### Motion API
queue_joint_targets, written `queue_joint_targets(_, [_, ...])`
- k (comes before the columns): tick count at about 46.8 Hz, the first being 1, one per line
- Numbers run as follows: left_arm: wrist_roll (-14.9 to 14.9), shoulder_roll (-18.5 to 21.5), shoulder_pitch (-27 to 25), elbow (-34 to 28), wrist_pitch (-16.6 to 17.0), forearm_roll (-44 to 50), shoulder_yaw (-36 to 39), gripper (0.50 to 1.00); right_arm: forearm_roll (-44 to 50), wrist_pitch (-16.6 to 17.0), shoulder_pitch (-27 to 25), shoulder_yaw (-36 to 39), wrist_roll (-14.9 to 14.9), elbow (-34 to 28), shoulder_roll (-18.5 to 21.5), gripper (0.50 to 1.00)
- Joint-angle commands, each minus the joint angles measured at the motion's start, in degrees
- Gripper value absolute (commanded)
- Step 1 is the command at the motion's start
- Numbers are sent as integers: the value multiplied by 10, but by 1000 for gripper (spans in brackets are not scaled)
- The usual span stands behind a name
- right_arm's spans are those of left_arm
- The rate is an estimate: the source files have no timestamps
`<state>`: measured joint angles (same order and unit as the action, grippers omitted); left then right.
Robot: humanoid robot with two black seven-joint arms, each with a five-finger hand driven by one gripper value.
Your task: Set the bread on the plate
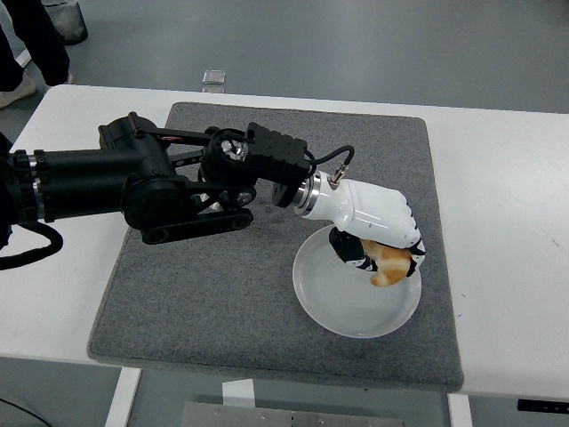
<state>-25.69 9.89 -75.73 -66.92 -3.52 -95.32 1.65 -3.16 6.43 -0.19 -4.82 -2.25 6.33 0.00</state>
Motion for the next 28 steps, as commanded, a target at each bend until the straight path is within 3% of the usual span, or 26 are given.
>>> queue_joint_targets(1, [0, -6, 8, 6, 0, -9, 8, 500, 0, 0, 0, 0, 0, 0, 0, 952])
queue_joint_targets(28, [3, -15, 39, 15, 0, -35, 39, 500, 0, 0, 0, 0, 0, 0, 0, 952])
